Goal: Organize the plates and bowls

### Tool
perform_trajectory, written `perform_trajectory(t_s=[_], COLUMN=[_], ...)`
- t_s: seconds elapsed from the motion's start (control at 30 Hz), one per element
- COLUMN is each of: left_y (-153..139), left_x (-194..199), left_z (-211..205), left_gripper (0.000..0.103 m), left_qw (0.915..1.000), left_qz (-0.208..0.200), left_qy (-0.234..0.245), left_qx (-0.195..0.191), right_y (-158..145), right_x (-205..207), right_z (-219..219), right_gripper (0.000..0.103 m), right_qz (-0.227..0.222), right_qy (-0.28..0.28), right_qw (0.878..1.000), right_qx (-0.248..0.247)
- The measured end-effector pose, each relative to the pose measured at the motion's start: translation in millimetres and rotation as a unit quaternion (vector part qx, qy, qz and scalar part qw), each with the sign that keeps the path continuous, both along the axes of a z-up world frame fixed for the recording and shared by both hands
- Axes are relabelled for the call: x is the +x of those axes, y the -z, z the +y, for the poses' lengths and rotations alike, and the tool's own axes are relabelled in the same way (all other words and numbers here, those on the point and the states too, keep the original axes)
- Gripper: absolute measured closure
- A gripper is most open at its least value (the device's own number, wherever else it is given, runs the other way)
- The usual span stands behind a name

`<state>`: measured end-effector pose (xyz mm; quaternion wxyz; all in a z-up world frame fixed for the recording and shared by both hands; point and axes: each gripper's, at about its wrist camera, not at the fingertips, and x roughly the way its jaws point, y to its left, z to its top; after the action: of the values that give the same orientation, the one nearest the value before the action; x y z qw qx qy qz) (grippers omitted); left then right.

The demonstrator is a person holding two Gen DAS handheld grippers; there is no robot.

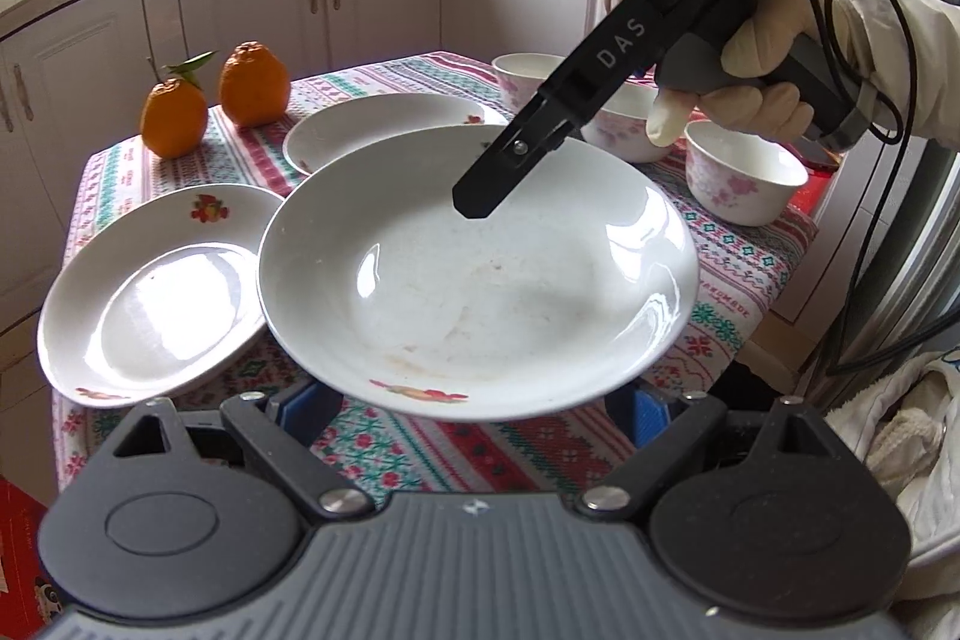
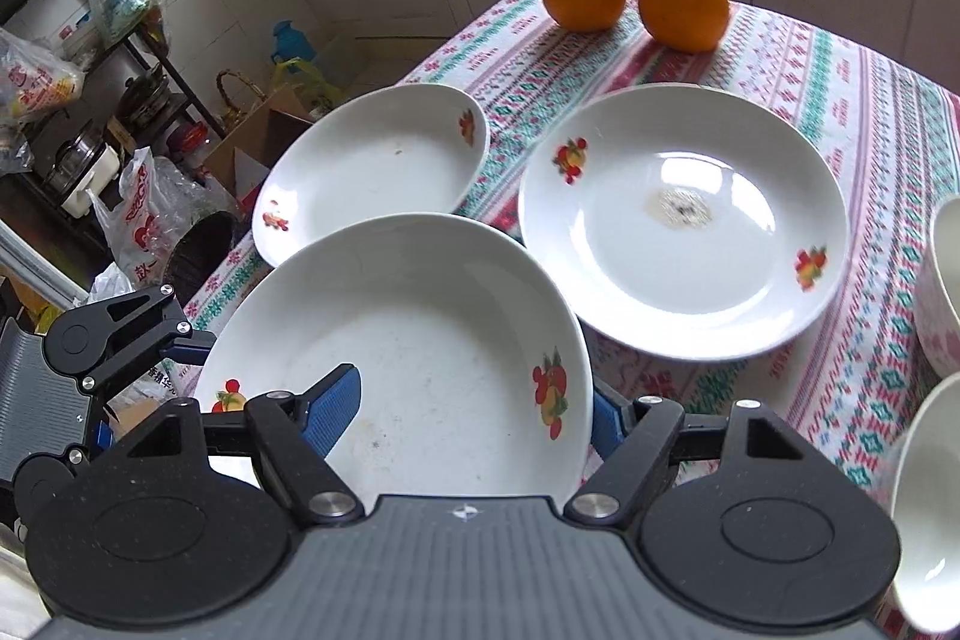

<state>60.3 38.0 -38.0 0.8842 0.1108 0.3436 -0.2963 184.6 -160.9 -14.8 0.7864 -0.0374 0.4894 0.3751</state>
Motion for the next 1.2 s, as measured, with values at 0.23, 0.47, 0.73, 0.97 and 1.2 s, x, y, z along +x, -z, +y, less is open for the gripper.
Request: perform_trajectory(t_s=[0.23,0.47,0.73,0.97,1.2], left_y=[-4.3,-8.7,-6.9,-2.4,-0.9], left_x=[5.1,15.6,32.9,46.5,52.6], left_z=[23.0,47.4,71.5,84.4,91.5], left_gripper=[0.009,0.009,0.009,0.009,0.009], left_qw=[0.9995,0.9980,0.9960,0.9944,0.9935], left_qz=[-0.003,-0.005,-0.001,0.008,0.009], left_qy=[-0.031,-0.062,-0.089,-0.104,-0.113], left_qx=[0.003,0.007,0.012,0.011,0.009], right_y=[-4.9,-7.3,-3.4,3.6,9.3], right_x=[14.8,34.3,59.1,74.9,84.3], right_z=[32.2,66.0,99.8,119.0,127.7], right_gripper=[0.022,0.022,0.022,0.022,0.022], right_qz=[-0.008,-0.014,-0.013,-0.010,-0.008], right_qy=[-0.031,-0.058,-0.077,-0.084,-0.087], right_qw=[0.999,0.998,0.997,0.996,0.996], right_qx=[0.001,0.004,0.010,0.011,0.009])
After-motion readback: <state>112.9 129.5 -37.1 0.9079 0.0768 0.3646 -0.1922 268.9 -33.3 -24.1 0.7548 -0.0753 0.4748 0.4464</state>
